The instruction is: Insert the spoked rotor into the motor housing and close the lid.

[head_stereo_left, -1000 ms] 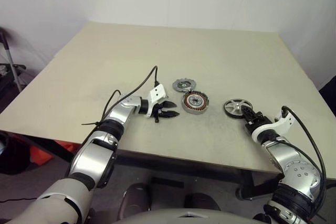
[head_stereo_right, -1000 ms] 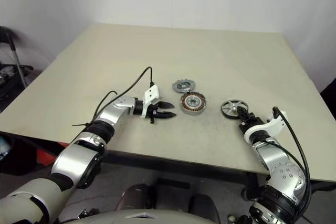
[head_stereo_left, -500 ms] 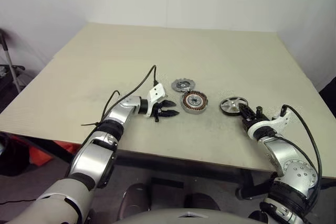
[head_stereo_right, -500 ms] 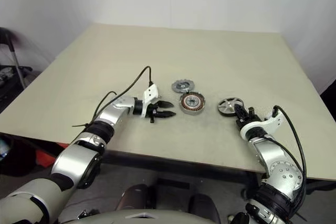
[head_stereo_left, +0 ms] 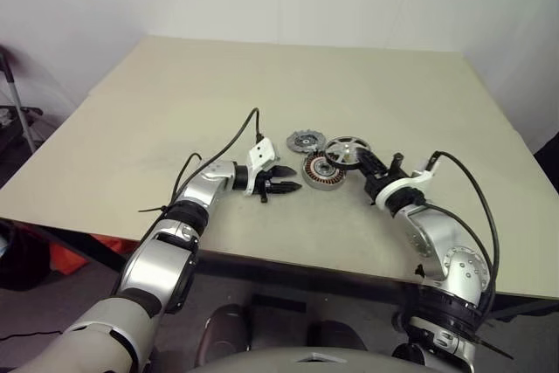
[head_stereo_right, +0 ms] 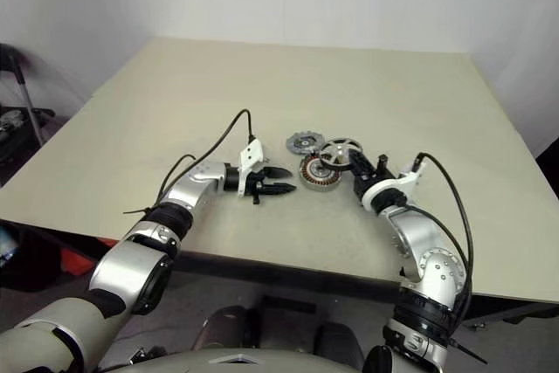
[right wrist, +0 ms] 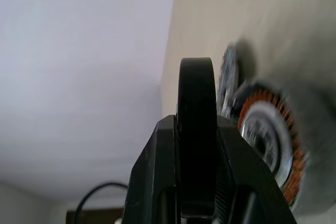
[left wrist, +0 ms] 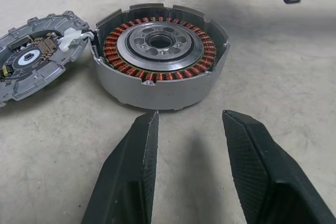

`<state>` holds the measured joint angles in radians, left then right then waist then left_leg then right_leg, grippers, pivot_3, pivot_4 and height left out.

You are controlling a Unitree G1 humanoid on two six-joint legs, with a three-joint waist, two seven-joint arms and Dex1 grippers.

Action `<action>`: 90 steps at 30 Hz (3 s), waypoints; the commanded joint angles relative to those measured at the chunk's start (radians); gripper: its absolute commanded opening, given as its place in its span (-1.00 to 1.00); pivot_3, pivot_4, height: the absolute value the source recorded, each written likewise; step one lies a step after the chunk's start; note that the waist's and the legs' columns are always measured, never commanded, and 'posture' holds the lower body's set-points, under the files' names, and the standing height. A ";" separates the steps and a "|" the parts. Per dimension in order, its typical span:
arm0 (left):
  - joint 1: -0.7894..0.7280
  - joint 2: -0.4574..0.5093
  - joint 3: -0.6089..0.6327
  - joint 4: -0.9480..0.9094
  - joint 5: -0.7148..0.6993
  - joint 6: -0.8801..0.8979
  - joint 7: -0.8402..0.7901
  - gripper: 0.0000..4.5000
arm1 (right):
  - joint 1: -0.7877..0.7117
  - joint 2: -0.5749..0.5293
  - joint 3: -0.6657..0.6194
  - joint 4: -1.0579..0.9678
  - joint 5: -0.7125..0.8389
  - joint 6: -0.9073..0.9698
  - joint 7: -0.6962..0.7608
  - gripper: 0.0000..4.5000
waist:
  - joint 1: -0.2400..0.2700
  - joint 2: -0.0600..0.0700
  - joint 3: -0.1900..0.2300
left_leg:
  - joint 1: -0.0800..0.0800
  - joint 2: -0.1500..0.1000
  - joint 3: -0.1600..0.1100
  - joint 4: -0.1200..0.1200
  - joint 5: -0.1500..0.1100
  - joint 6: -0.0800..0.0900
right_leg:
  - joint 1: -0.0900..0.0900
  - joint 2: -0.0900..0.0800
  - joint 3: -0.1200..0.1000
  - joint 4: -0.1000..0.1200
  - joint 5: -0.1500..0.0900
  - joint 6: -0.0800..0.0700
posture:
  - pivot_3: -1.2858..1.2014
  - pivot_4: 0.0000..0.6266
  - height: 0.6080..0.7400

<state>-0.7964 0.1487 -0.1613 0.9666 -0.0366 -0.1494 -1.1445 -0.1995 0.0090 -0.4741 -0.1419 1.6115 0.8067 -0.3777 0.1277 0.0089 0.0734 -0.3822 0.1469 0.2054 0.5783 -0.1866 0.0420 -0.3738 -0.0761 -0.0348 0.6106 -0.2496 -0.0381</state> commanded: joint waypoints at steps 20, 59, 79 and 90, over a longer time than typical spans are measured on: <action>-0.012 0.007 0.003 0.024 0.028 -0.061 0.010 -0.09 | -0.033 -0.007 0.111 0.092 -0.053 -0.103 0.113 -0.84 | 0.000 0.000 0.000 | -0.003 0.000 0.000 0.000 0.000 0.000 | -0.002 0.000 0.000 0.000 0.000 0.000 | 0.03 -1.00 1.00; -0.011 0.006 0.002 0.030 0.039 -0.067 0.023 -0.09 | 0.049 -0.164 0.145 -0.129 -0.224 -0.094 0.246 0.33 | 0.005 -0.001 0.000 | -0.002 0.000 0.000 0.000 0.000 0.000 | -0.001 0.000 -0.001 0.000 0.000 0.000 | 0.03 -1.00 1.00; -0.019 0.014 0.011 0.037 0.036 -0.078 0.038 -0.09 | -0.208 -0.414 0.615 0.028 -1.092 -0.186 0.621 0.33 | 0.003 -0.002 0.001 | -0.004 0.000 -0.001 0.003 0.000 0.002 | -0.001 0.000 -0.002 0.002 0.000 0.000 | 0.03 -1.00 1.00; -0.011 0.019 0.012 0.037 0.035 -0.081 0.044 -0.09 | -0.200 -0.356 0.566 0.118 -1.173 -0.202 0.681 0.33 | 0.001 -0.002 0.001 | -0.003 0.001 -0.001 0.007 0.000 0.002 | -0.001 -0.001 -0.002 0.007 0.000 0.000 | 0.03 -1.00 1.00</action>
<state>-0.7954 0.1637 -0.1609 1.0211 0.0054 -0.2132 -1.1052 -0.3916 -0.3583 0.1144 -0.0354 0.4485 0.6285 0.2896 0.1290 0.0072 0.0740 -0.3844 0.1477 0.2041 0.5860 -0.1863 0.0444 -0.3746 -0.0767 -0.0365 0.6180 -0.2495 -0.0384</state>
